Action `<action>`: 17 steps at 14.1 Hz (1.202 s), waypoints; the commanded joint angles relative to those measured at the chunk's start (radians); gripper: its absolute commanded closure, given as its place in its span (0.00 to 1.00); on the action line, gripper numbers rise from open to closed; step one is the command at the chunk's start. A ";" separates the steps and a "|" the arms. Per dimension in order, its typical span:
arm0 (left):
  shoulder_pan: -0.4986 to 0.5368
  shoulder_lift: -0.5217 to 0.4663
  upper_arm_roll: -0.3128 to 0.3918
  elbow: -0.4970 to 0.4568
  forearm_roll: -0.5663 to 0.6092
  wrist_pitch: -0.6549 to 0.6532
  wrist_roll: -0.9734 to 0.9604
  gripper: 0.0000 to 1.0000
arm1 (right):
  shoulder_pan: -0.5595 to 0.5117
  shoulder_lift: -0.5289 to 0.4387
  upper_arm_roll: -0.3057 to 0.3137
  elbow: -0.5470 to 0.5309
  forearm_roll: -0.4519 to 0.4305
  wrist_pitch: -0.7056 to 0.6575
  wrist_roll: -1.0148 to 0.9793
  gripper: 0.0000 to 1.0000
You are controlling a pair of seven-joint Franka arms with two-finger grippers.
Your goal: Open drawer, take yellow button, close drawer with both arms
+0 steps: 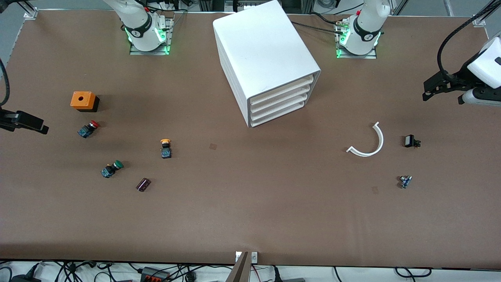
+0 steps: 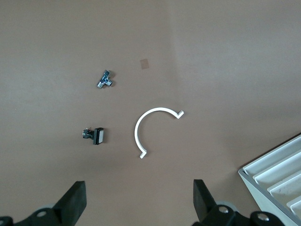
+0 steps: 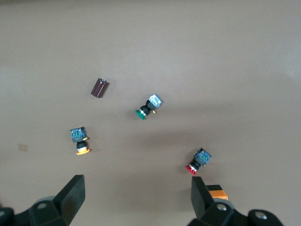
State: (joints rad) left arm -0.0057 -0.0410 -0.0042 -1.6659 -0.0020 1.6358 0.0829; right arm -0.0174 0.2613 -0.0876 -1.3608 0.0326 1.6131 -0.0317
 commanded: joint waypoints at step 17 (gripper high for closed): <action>0.015 0.015 0.003 0.054 0.004 -0.106 0.020 0.00 | 0.016 -0.211 0.009 -0.276 -0.034 0.054 0.012 0.00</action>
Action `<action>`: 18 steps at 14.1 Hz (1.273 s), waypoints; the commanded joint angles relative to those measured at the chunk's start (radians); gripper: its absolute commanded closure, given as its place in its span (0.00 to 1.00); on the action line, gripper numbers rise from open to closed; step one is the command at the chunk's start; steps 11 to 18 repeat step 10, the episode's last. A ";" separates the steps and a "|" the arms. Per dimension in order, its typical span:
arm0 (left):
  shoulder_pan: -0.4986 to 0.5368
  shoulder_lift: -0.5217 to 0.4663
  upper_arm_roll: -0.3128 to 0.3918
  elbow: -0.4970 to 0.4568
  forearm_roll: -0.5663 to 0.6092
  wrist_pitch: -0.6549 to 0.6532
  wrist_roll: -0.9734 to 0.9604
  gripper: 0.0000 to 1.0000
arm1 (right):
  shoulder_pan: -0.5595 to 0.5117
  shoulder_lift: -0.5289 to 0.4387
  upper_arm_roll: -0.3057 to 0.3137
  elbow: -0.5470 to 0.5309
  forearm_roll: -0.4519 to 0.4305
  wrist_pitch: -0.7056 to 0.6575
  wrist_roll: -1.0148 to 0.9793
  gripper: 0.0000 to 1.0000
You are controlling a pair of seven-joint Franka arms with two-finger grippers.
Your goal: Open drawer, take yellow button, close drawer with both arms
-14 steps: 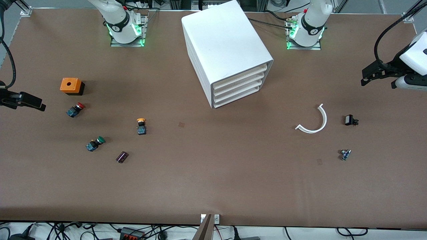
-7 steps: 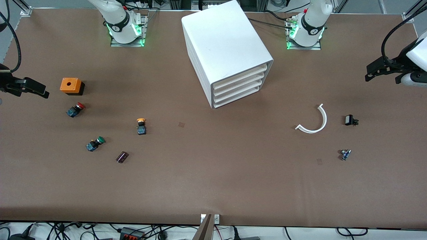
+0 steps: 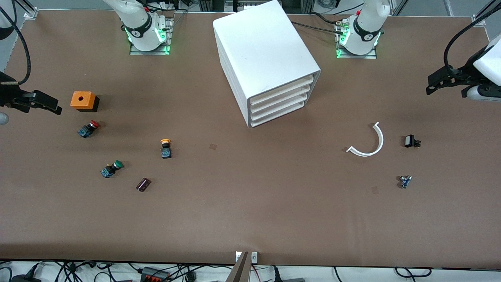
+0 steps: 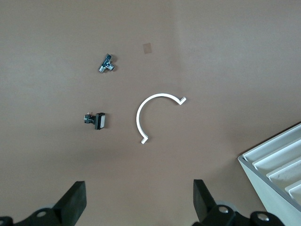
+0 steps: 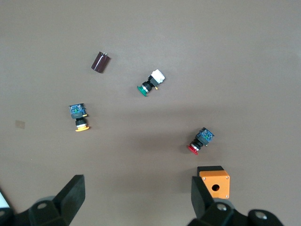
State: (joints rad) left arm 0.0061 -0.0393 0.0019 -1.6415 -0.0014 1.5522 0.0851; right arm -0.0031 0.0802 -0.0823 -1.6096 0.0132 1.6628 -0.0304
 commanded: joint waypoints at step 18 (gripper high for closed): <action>0.003 0.012 -0.002 0.031 0.005 -0.024 0.018 0.00 | 0.002 -0.030 0.001 -0.026 -0.016 -0.008 0.004 0.00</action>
